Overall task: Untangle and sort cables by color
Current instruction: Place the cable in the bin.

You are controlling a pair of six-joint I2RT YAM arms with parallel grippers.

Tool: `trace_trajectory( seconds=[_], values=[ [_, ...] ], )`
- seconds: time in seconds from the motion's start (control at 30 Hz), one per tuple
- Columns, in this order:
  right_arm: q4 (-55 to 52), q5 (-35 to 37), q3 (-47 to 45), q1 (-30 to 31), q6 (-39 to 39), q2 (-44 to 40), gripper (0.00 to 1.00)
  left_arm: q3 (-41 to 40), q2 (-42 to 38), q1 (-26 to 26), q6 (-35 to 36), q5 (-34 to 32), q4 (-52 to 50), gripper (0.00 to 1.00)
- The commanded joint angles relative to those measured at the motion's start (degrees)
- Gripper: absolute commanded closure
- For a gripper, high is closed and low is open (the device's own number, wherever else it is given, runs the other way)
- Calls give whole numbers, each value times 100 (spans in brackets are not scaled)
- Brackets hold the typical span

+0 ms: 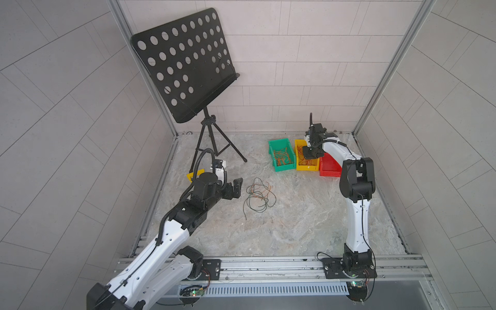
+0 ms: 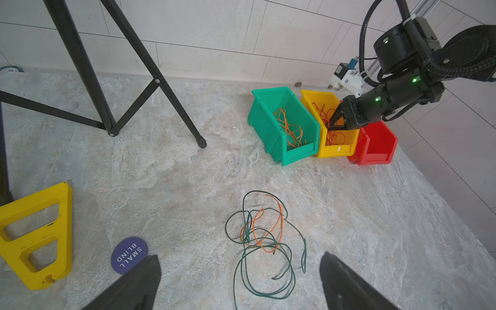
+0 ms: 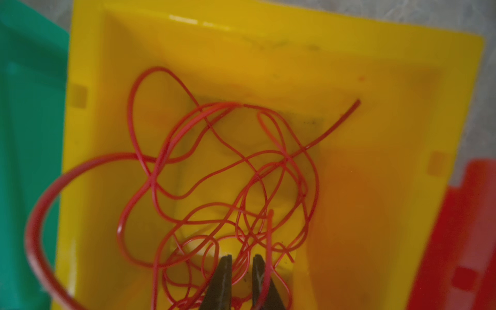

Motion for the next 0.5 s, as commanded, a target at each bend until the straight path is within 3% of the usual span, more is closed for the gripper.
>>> trace_trajectory(
  seconds=[0.0,0.27,0.37,0.47],
  values=[
    [-298,60,136,49,-16,-768,68,-57,-22,44,95,63,48,0],
    [-674,211,85,52,-103,-1819,44,-178,-25,44,25,117,64,0],
    [-630,-279,-162,84,-98,-2344,41,-284,-4,43,-30,173,73,0],
    [-71,-1172,-1038,288,126,-3141,38,-526,54,43,-228,318,318,0]
  ],
)
